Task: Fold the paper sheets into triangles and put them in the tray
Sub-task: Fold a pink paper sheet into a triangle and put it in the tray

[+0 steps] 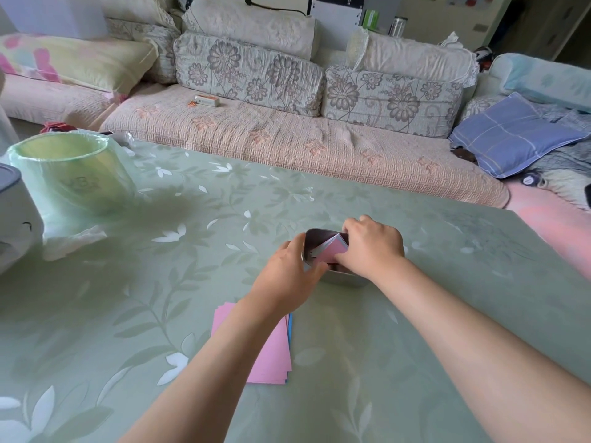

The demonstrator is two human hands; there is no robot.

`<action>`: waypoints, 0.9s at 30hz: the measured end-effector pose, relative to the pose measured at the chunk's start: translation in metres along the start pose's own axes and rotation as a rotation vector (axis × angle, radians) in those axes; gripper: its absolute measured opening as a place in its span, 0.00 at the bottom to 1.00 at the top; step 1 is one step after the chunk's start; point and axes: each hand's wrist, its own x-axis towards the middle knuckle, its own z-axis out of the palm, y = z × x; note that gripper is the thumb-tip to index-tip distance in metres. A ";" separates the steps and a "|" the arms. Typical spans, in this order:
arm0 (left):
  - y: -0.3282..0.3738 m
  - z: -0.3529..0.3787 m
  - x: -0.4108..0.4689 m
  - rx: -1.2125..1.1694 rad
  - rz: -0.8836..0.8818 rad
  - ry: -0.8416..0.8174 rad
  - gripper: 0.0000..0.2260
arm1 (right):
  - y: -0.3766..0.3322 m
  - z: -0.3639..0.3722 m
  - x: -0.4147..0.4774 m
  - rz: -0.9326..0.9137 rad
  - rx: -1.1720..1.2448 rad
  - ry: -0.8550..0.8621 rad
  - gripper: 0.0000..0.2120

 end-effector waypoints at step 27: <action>-0.031 -0.110 -0.098 0.602 -0.060 -0.457 0.53 | -0.099 -0.042 -0.111 -0.283 0.363 -0.478 0.47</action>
